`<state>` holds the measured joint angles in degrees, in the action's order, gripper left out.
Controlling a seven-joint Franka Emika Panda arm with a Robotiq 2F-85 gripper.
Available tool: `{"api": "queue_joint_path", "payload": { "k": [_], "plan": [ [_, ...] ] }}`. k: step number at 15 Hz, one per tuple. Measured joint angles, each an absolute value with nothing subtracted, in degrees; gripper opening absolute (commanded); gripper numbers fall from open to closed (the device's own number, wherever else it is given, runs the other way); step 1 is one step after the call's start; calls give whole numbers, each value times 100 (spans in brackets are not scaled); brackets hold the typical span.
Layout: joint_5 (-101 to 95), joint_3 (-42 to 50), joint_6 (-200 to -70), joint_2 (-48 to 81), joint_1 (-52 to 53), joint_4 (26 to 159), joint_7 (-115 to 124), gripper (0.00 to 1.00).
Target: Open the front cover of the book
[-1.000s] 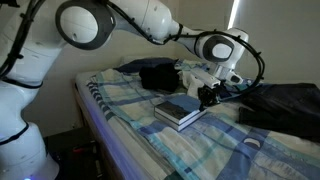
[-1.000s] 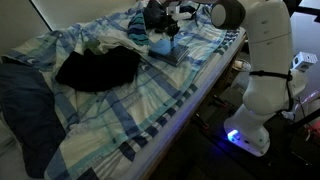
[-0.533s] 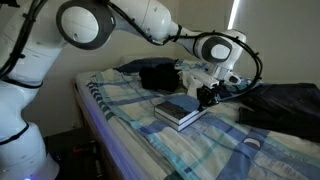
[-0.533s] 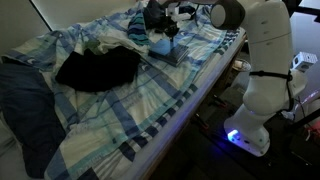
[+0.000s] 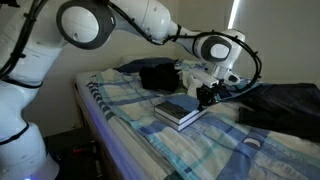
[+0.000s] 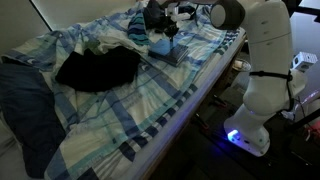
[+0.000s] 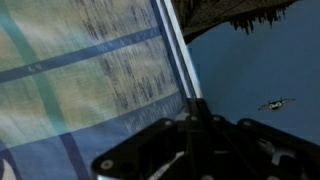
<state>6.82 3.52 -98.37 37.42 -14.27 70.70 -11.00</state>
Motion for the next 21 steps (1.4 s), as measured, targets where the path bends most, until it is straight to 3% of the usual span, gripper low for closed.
{"api": "queue_joint_path", "payload": {
  "k": [21],
  "plan": [
    [682,352,-9910,3622,-1373,7104,-1103,6]
  ]
}}
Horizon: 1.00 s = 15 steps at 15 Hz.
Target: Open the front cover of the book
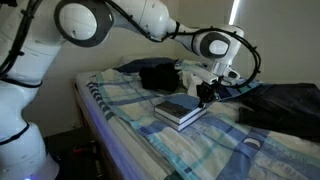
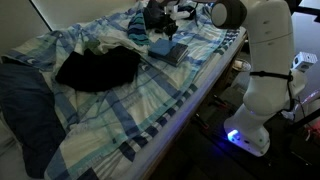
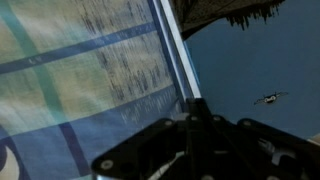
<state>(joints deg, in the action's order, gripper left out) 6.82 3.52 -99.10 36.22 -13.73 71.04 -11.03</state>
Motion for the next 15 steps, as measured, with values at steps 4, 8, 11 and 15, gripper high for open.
{"api": "queue_joint_path", "payload": {
  "k": [4,8,11,15],
  "plan": [
    [682,352,-9977,3525,-1359,7155,-1105,6],
    [682,352,-10095,3354,-1339,7288,-1107,6],
    [682,352,-10171,3238,-1331,7402,-1107,3],
    [682,355,-10295,3192,-1331,7518,-1105,4]
  ]
}}
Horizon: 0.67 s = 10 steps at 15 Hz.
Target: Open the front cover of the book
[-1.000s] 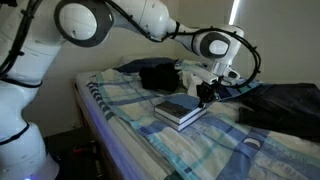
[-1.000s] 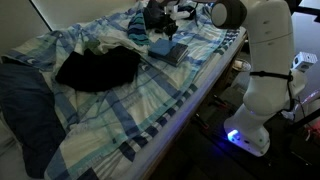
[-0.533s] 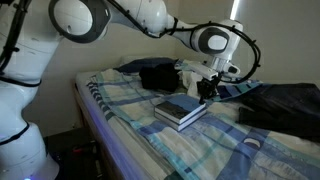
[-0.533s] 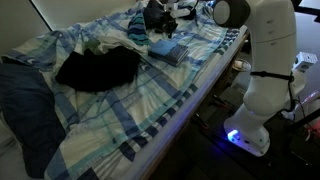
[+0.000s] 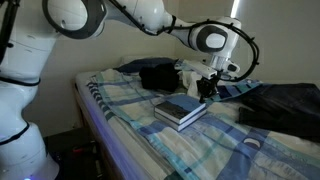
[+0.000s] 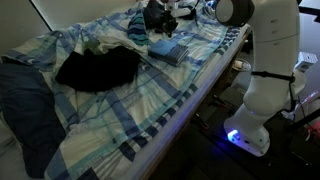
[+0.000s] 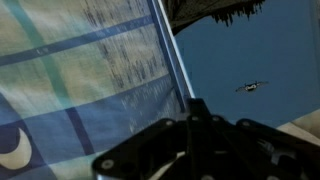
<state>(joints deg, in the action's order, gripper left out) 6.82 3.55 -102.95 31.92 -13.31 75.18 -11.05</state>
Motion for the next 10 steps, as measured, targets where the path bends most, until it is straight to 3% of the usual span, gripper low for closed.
{"api": "queue_joint_path", "payload": {
  "k": [10],
  "plan": [
    [684,357,-10317,3237,-1344,7551,-1103,6]
  ]
}}
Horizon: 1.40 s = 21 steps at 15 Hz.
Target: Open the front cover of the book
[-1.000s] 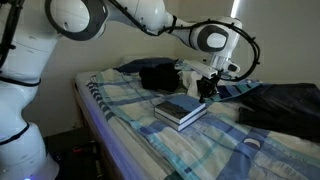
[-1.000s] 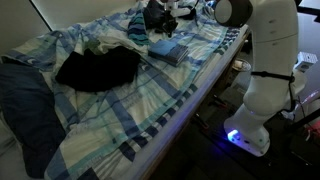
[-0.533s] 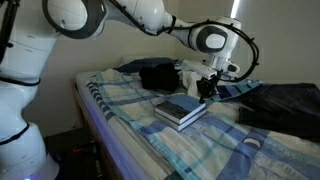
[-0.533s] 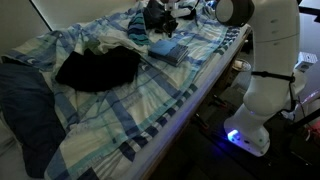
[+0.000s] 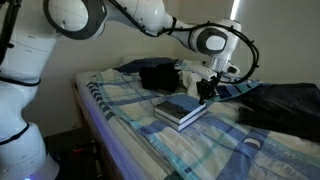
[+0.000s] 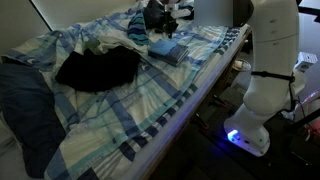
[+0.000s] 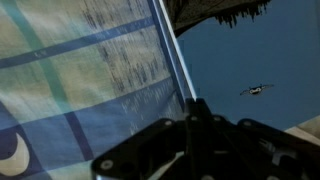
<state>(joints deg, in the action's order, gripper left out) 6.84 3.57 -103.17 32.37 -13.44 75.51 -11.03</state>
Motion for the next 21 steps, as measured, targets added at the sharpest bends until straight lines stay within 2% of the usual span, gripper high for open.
{"api": "queue_joint_path", "payload": {
  "k": [21],
  "plan": [
    [508,407,-10530,3520,-1266,7553,-662,3]
  ]
}}
